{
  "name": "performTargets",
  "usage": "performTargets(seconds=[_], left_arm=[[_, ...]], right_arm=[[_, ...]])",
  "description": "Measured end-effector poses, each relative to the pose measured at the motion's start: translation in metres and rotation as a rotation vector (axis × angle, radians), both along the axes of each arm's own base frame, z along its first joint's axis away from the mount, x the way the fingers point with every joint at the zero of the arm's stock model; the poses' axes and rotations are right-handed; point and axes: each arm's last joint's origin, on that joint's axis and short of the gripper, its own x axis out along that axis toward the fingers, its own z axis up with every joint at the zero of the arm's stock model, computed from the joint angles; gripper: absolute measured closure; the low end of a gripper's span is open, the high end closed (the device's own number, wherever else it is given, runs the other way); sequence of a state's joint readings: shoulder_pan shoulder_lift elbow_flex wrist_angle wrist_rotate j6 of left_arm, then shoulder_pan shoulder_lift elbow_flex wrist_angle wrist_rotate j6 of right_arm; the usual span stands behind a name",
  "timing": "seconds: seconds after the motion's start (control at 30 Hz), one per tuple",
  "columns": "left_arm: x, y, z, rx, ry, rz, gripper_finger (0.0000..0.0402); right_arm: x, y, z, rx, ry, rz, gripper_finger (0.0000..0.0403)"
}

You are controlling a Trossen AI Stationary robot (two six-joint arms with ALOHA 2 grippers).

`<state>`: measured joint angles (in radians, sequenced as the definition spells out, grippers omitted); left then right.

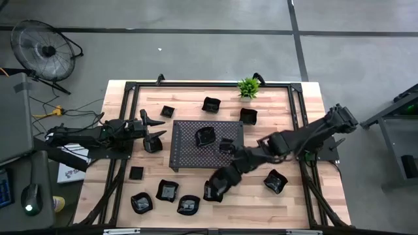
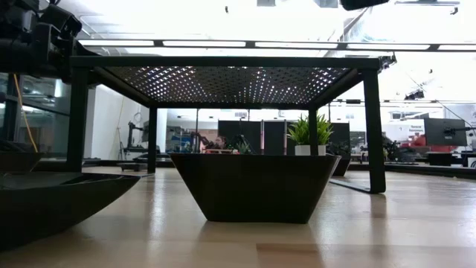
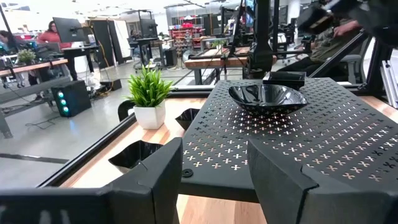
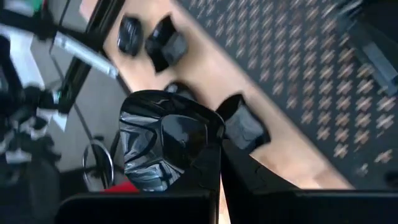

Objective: Pick & Place Mini shaped plates
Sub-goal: Stack the leaf shaped plate on top of the leaf shaped plate on the shelf

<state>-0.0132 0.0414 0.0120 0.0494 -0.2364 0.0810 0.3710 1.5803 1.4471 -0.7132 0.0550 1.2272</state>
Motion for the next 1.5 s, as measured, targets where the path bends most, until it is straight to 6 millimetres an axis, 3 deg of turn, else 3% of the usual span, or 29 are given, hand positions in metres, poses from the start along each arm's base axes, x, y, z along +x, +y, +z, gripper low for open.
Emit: performTargets(seconds=[0.4, 0.7, 1.2, 1.5], left_arm=[[0.0, 0.0, 0.0, 0.0, 0.0, 0.0, 0.0225], [0.0, 0.0, 0.0, 0.0, 0.0, 0.0, 0.0225], [0.0, 0.0, 0.0, 0.0, 0.0, 0.0, 0.0225], [0.0, 0.0, 0.0, 0.0, 0.0, 0.0, 0.0225]], right_arm=[[0.017, -0.059, 0.001, -0.017, -0.018, -0.264, 0.0403], [0.023, -0.089, -0.001, -0.014, -0.016, -0.422, 0.0402], [0.037, -0.12, -0.017, 0.052, 0.022, -0.493, 0.0402], [0.042, -0.128, -0.024, 0.057, 0.04, -0.481, 0.0402]])
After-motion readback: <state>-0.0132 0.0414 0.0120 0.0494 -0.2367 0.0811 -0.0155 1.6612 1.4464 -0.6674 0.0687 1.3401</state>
